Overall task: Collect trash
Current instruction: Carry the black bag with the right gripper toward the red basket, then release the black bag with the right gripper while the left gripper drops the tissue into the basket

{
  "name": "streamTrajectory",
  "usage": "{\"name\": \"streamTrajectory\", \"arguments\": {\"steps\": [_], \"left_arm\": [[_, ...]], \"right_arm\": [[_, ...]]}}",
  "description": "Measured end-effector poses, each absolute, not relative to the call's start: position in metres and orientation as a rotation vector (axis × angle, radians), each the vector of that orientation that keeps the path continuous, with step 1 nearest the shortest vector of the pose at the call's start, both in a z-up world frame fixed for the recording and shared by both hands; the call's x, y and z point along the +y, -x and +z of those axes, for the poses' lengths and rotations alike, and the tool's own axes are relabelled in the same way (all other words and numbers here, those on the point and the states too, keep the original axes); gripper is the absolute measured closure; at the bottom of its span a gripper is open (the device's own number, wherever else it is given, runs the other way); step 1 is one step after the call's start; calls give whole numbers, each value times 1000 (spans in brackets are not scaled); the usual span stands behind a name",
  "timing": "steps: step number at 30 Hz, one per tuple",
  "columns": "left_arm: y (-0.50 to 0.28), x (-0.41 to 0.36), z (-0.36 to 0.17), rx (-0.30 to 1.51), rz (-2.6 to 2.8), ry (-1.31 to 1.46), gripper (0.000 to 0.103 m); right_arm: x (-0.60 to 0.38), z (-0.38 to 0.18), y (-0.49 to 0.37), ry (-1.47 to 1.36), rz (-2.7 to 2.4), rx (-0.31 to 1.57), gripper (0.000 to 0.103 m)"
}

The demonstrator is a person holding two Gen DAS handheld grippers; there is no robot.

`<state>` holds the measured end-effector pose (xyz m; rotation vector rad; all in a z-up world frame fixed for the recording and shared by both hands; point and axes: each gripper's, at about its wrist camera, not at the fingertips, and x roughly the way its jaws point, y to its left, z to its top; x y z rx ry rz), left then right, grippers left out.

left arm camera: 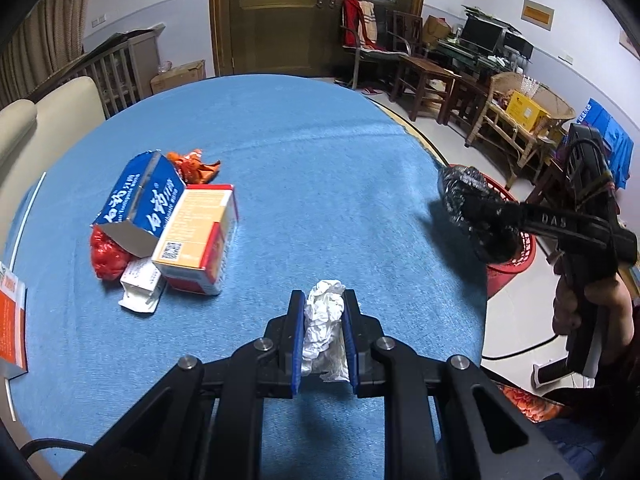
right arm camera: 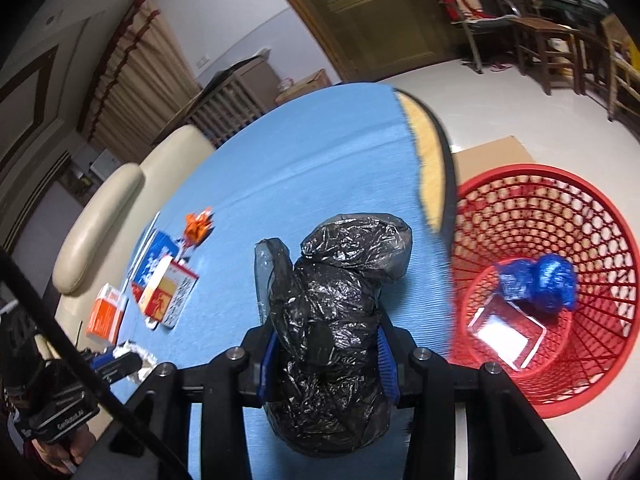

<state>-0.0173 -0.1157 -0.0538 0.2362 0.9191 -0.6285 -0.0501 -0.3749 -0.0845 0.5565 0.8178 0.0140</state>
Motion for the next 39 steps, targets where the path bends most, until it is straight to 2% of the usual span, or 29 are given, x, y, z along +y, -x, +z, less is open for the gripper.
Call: {"name": "streamTrajectory", "arguments": {"steps": [14,39], "left_arm": [[27,-121,-61,942,-650,-239,84],[24,-129,-59,956,-655,-258,84]], "right_arm": [[-431,-73,70,-608,-136,748,58],[-439,-75,73,-633,-150,745,58]]}}
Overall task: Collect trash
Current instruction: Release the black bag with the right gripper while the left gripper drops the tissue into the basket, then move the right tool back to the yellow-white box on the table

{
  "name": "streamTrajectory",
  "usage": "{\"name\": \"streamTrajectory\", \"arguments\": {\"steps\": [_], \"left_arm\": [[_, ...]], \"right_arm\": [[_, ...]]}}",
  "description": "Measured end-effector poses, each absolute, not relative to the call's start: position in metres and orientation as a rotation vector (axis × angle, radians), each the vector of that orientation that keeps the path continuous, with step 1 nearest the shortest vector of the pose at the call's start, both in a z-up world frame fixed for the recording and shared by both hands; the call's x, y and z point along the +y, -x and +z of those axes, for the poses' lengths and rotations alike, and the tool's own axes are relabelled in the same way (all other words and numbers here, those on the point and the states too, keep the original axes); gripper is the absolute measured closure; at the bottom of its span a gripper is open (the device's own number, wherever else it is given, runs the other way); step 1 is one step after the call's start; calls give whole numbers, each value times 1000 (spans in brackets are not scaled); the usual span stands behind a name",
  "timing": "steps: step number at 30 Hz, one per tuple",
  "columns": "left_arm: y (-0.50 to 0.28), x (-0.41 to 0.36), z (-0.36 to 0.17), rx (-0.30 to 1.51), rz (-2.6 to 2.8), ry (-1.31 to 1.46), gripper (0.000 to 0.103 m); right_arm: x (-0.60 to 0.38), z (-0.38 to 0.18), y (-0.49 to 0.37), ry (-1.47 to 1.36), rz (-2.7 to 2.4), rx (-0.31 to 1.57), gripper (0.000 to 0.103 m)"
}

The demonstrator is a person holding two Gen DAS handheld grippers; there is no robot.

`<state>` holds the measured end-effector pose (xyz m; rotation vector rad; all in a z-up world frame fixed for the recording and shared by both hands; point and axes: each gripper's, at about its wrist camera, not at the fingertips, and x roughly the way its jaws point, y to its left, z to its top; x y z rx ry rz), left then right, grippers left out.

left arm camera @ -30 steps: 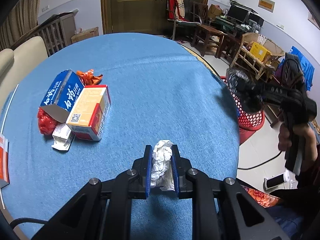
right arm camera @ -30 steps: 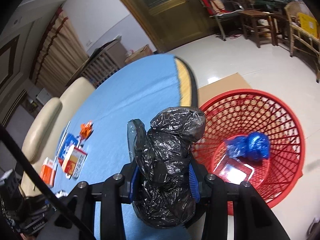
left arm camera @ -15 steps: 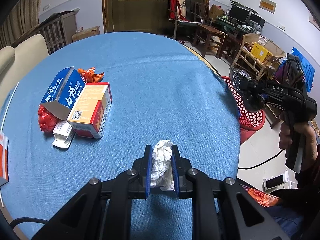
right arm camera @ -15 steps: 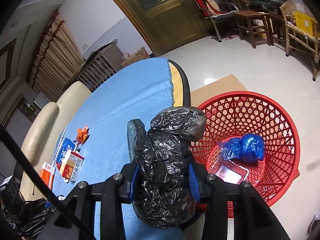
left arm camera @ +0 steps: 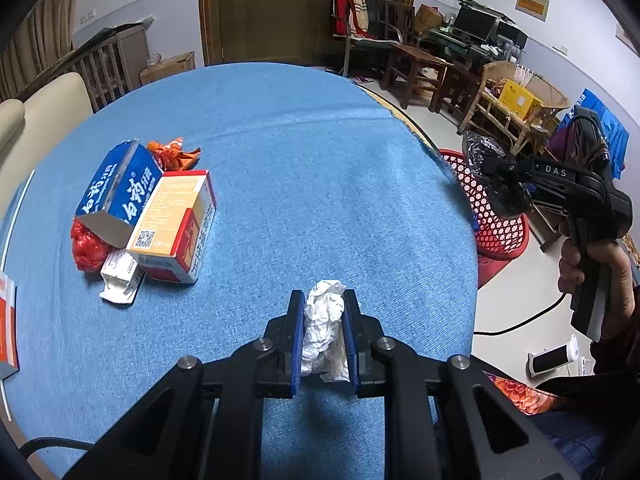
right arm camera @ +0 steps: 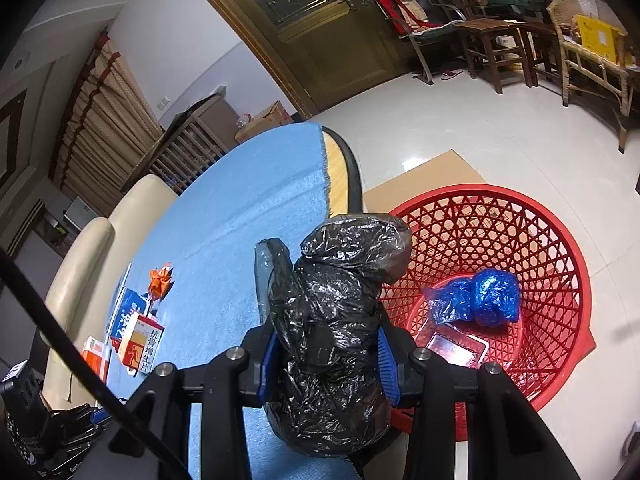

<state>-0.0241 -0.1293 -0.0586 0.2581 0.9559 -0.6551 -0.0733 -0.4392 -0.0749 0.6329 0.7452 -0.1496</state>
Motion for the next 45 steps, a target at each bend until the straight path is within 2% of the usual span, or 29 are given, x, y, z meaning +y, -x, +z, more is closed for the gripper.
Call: {"name": "streamTrajectory", "arguments": {"steps": [9,24,26,28,31,33,35,45], "left_arm": [[21,-164,-42,920,-713,-309,84],[12,-289,-25,874,-910,-345,84],[9,-304,-28,895,-927,-327,84],[6,-317,-31,916,-944,-312,83],[0,-335,-38,961,-969,-284,70],[0,-343,-39,959,-968,-287,55],[0,-346,-38,943,-961,-289,46],[3,-309,-42,930,-904,-316,43]], "right_arm": [[-470,-73,88,-677,-216,706,58],[-528,-83,135,-774,-333,673,58],[-532,-86,138,-792,-330,680,54],[-537,-87,142,-803,-335,684,45],[-541,-89,148,-820,-346,677,36],[-546,-90,154,-836,-351,671,36],[-549,-90,158,-839,-363,668,36],[-542,-85,157,-831,-352,666,36]]}}
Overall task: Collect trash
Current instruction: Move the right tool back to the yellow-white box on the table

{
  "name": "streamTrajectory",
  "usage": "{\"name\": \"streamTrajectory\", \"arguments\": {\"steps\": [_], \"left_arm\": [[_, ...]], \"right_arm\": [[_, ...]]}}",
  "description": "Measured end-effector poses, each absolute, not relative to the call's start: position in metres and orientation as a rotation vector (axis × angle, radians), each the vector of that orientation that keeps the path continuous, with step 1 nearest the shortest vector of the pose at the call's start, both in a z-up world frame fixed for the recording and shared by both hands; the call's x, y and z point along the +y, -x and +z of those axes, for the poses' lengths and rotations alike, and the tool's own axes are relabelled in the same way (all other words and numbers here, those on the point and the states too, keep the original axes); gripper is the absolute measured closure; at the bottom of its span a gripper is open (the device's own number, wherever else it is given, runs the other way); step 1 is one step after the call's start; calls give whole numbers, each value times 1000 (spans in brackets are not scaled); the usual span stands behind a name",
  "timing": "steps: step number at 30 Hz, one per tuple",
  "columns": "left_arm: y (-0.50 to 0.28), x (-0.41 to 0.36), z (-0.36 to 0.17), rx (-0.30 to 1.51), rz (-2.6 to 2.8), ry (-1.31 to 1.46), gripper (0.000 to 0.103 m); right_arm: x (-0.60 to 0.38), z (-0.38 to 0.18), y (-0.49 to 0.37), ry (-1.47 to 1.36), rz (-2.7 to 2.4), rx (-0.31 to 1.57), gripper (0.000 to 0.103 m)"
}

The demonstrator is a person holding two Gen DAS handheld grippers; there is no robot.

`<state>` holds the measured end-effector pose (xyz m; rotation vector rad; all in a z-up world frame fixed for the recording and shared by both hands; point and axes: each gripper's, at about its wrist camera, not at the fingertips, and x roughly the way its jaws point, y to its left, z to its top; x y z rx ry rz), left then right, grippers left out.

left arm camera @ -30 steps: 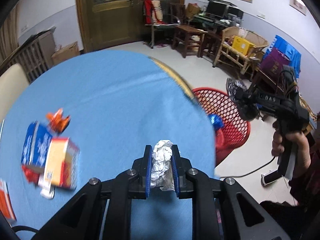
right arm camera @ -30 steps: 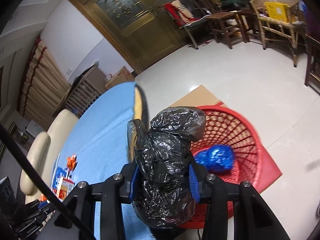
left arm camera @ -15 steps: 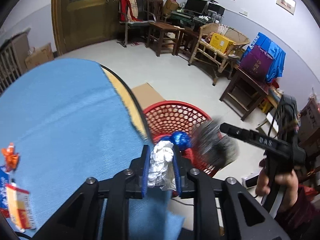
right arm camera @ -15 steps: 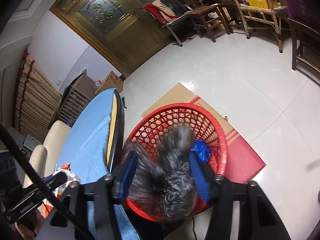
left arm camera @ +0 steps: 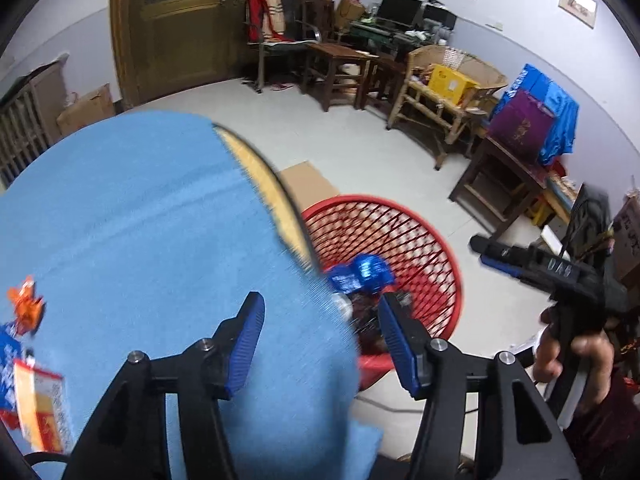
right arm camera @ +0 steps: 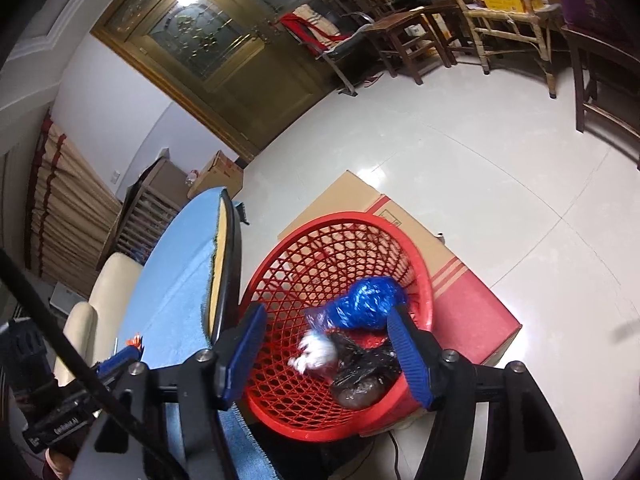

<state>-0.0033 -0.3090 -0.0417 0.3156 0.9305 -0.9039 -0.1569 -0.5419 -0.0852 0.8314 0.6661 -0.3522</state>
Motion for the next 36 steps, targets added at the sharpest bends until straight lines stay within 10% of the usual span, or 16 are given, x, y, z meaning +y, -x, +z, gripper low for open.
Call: {"name": "streamTrajectory", "arguments": {"steps": [22,36], "left_arm": [[-27,14,-26,852,-264,17,41],[-34,75,-46,832,-107,36,41]], "right_arm": [[-358,-46,20,-544,48,840,36],[-196,-48,-76,-393,266,1043,36]]}}
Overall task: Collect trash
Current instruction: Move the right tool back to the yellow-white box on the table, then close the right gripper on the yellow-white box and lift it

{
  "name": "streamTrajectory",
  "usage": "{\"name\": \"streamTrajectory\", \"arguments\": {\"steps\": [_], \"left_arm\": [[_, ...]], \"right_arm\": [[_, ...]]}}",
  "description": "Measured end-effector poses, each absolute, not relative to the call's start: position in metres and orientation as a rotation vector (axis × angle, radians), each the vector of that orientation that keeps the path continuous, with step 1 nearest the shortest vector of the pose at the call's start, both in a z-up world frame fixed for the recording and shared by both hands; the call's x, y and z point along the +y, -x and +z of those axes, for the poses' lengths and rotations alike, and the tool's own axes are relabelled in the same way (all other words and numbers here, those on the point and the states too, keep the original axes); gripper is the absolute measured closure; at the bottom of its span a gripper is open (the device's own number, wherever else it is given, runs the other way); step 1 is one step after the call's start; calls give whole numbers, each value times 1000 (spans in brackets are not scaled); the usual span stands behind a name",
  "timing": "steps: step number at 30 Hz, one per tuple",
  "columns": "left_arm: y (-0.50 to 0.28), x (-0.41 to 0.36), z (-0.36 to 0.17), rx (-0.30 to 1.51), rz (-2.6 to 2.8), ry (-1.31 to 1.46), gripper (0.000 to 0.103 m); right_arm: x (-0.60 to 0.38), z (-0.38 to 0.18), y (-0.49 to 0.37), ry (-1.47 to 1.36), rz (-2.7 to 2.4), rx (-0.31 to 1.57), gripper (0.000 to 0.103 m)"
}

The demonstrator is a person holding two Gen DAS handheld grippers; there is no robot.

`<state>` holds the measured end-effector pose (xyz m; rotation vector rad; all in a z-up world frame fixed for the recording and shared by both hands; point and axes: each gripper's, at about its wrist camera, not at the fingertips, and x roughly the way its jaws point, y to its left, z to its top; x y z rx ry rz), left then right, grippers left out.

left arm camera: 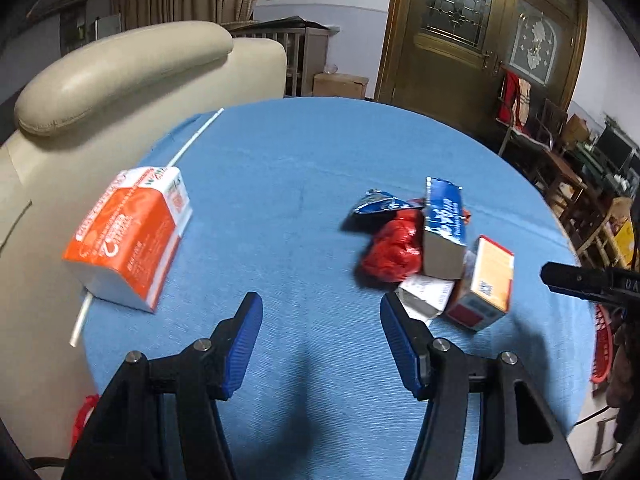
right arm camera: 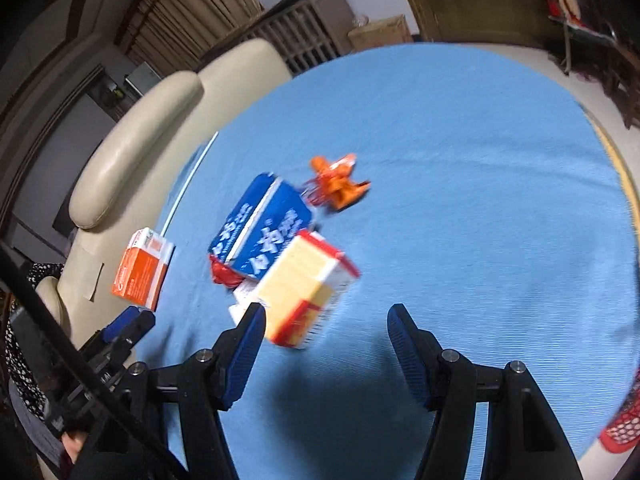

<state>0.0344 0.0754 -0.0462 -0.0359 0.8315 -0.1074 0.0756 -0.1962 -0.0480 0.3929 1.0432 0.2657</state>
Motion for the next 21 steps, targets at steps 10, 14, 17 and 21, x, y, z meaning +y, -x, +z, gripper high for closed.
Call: {"name": "streamTrajectory", "arguments": {"steps": [10,14,17,21], "left_arm": [[-41,91,-45,808,-103,12,41],[-39,89,-44,799,-108,-12,41],[-36,88,-45,799,-116,-17,41],[-33,85,-47,805,-131,-23,41]], "right_arm": [[-157,-68,-118,-426,194,1168,36],[-142,-77,-130,-383,125,1205,36],[-133,-81,-134,-336,104,1212,34],[-129,-86,-136,-302,97,1203,34]]}}
